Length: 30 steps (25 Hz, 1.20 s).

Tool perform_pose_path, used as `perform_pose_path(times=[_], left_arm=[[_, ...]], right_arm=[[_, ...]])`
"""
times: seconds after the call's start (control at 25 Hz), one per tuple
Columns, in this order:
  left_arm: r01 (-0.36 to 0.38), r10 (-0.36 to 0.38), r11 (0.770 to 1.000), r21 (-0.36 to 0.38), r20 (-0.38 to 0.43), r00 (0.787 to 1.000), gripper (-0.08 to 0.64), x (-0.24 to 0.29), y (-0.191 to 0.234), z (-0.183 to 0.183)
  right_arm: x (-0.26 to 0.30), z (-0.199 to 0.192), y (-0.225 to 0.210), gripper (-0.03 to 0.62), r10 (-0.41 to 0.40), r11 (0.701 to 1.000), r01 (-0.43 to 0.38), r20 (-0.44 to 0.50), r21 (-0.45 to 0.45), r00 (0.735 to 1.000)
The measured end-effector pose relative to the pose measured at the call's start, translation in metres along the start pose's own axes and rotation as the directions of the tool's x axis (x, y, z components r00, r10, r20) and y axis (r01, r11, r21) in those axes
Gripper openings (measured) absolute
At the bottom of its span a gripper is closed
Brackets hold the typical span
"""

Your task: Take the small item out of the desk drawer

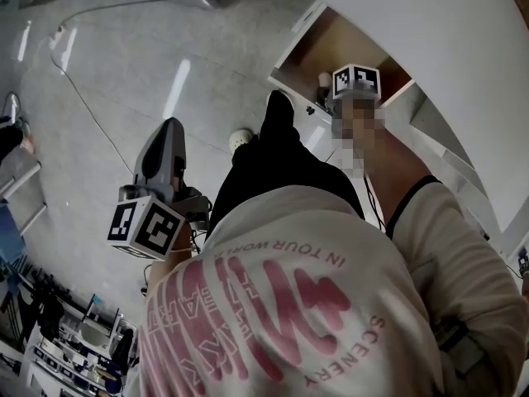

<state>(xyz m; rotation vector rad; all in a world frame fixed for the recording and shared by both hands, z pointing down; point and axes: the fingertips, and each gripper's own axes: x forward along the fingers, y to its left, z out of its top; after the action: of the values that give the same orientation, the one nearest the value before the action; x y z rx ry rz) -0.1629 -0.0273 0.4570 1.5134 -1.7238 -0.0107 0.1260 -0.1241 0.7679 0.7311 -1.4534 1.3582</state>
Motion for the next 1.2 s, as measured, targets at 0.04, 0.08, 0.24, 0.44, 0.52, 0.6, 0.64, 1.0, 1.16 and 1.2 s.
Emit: perform_pose_path(times=[0.04,0.08,0.24,0.44,0.52,0.6,0.64,1.0,1.16,1.2], left_arm=[[0.002,-0.002,1.000,0.004,0.009,1.000,0.006,-0.001,-0.001,0.003],[0.004,-0.004,1.000,0.007,0.015,1.000,0.006,-0.002,-0.002,0.006],[0.015,-0.016,1.000,0.010,0.029,0.999,0.006,-0.010,-0.010,0.010],[0.058,-0.060,0.998,0.030,0.073,0.996,0.006,-0.006,-0.021,0.024],[0.078,-0.081,0.996,0.041,0.084,0.993,0.006,-0.004,-0.027,0.030],[0.101,-0.105,0.994,0.053,0.091,0.990,0.006,-0.001,-0.034,0.034],[0.113,-0.118,0.992,0.060,0.092,0.989,0.006,0.000,-0.038,0.035],[0.191,-0.204,0.974,0.126,0.104,0.973,0.006,-0.008,-0.063,0.047],[0.223,-0.241,0.964,0.147,0.119,0.963,0.006,-0.013,-0.069,0.054],[0.233,-0.252,0.960,0.153,0.121,0.960,0.006,-0.015,-0.070,0.056]], right_arm=[[-0.002,0.001,0.001,0.155,-0.002,1.000,0.002,0.011,-0.007,1.000],[-0.004,0.002,0.001,0.155,-0.003,1.000,0.003,0.022,-0.007,1.000],[-0.020,-0.004,0.002,0.155,-0.027,1.000,0.028,0.078,0.000,0.997],[-0.039,0.002,0.008,0.155,-0.051,0.998,0.055,0.160,-0.024,0.986],[-0.046,0.001,0.012,0.155,-0.055,0.998,0.062,0.185,-0.031,0.981],[-0.052,-0.003,0.016,0.155,-0.053,0.997,0.061,0.206,-0.036,0.977],[-0.054,-0.006,0.018,0.155,-0.049,0.998,0.059,0.215,-0.037,0.975],[-0.081,-0.024,0.029,0.155,-0.024,0.999,0.037,0.287,-0.038,0.958],[-0.093,-0.029,0.033,0.155,-0.035,0.999,0.046,0.318,-0.026,0.947],[-0.096,-0.031,0.035,0.155,-0.034,0.999,0.043,0.326,-0.022,0.945]])
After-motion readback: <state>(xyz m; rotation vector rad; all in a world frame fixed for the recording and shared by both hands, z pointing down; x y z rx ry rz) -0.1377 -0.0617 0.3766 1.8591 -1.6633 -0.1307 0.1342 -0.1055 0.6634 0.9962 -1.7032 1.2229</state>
